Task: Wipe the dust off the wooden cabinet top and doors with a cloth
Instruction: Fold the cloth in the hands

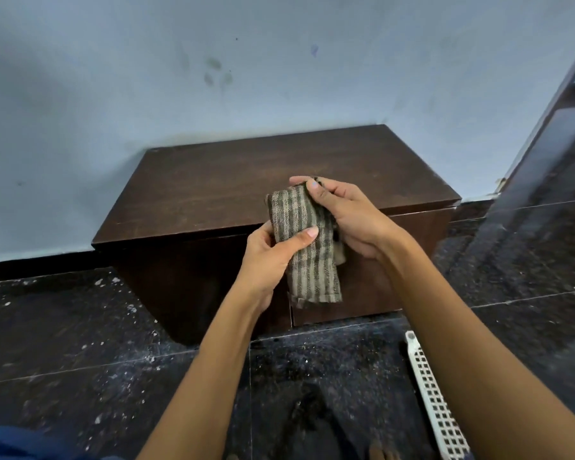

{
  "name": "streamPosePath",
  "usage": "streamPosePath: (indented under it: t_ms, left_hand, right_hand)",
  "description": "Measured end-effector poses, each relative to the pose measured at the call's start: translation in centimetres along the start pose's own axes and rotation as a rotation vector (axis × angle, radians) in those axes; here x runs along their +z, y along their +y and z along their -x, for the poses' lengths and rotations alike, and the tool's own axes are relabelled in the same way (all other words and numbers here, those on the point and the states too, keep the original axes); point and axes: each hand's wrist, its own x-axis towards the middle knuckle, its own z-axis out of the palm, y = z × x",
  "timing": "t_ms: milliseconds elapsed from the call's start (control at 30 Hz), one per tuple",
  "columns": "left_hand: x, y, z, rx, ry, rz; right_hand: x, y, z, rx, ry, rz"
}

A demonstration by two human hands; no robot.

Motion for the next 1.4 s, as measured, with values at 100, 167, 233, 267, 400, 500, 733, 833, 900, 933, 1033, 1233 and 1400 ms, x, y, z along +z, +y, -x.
streamPosePath:
  t_ms: [100, 167, 233, 267, 400, 500, 733, 833, 900, 933, 1033, 1233, 1400]
  left_hand:
    - [1.7, -0.4, -1.1, 0.015, 0.099, 0.049]
    - [2.9, -1.3, -1.9, -0.002, 0.147, 0.074]
    - [4.1, -2.2, -2.4, -0.027, 0.178, 0.074]
    - [4.9, -2.8, -2.6, -0.047, 0.181, 0.062]
    - [8.0, -5.5, -3.2, -0.201, 0.089, 0.032]
    - [10.8, -8.1, -3.7, -0.352, -0.01, 0.061]
    - [18.5, -18.3, -3.8, -0.687, -0.096, -0.054]
    - [20.5, -23.8, -2.8, -0.761, -0.168, -0.181]
    - [21.3, -26.5, -1.9, -0.786, -0.204, -0.294]
    - [21.7, -27.8, -1.5, -0.795, -0.219, -0.346]
    - [22.2, -30.5, -0.4, -0.808, -0.289, -0.48]
    - [22.9, -32.9, 0.4, -0.718, -0.43, -0.738]
    - [23.6, -33.6, 0.3, -0.634, -0.493, -0.86]
  right_hand:
    - [-2.6, 1.4, 0.6, 0.156, -0.088, 0.002]
    - [-4.2, 3.5, 1.8, 0.261, -0.154, -0.026]
    - [-5.5, 5.8, 3.1, 0.32, -0.178, -0.164]
    - [-6.1, 6.9, 3.7, 0.331, -0.151, -0.215]
    - [-9.7, 9.9, 6.2, 0.314, 0.087, -0.307]
    - [-12.8, 12.1, 9.1, 0.329, 0.216, -0.402]
    - [-18.5, 19.4, 17.2, 0.483, 0.643, -0.624]
    - [-19.3, 23.4, 20.1, 0.579, 0.903, -0.576]
    - [-18.9, 25.7, 21.4, 0.65, 1.098, -0.483]
    - [-18.7, 26.7, 22.0, 0.682, 1.195, -0.418]
    - [-18.5, 29.3, 23.5, 0.791, 1.432, -0.161]
    - [-18.1, 32.0, 24.8, 0.964, 1.556, 0.014]
    - [-18.4, 33.3, 24.8, 1.01, 1.439, 0.076]
